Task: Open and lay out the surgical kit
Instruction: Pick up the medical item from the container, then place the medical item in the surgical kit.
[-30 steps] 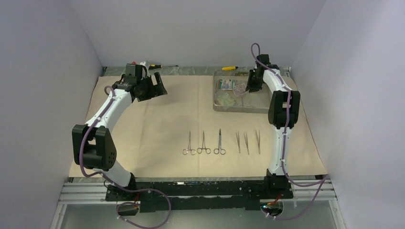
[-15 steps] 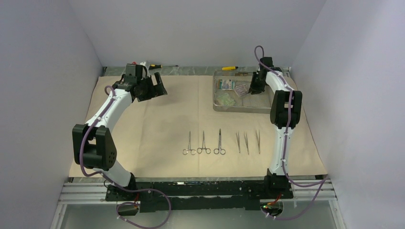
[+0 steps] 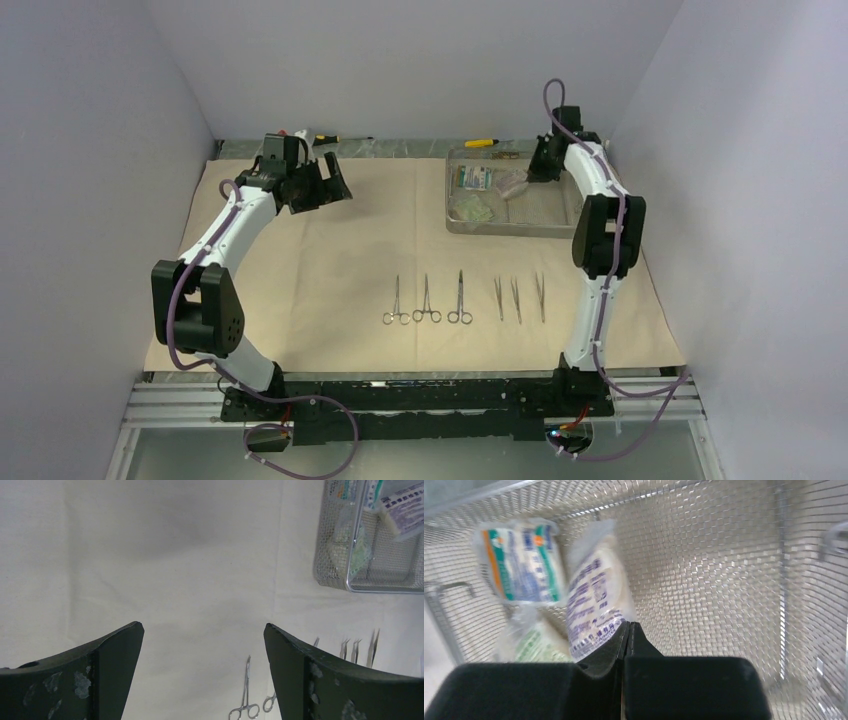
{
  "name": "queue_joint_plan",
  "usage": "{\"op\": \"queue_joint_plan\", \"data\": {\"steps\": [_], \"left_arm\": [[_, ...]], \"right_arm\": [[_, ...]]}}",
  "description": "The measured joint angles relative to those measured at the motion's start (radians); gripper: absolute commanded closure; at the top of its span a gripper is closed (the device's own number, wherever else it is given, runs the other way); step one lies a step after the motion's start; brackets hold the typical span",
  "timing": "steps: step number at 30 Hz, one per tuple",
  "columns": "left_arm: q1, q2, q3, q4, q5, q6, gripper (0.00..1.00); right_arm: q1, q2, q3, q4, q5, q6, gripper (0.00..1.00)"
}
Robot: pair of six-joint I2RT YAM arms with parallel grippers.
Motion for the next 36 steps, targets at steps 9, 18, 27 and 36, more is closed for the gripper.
{"op": "queue_joint_plan", "data": {"steps": [9, 18, 27, 36], "left_arm": [[0.0, 0.0, 0.036, 0.0, 0.111, -0.038, 0.01], [0.0, -0.016, 0.08, 0.001, 0.255, -0.188, 0.01], [0.005, -0.069, 0.018, 0.043, 0.464, -0.585, 0.04], [0.063, -0.345, -0.016, -0.271, 0.065, -0.575, 0.02]], "right_arm": [[-0.005, -0.293, -0.003, -0.02, -0.029, 0.093, 1.0], [0.031, -0.591, -0.328, 0.229, -0.284, 0.28, 1.0], [0.326, -0.643, -0.469, 0.452, -0.384, 0.435, 1.0], [0.626, -0.509, -0.435, 0.497, -0.266, 0.539, 1.0]]}}
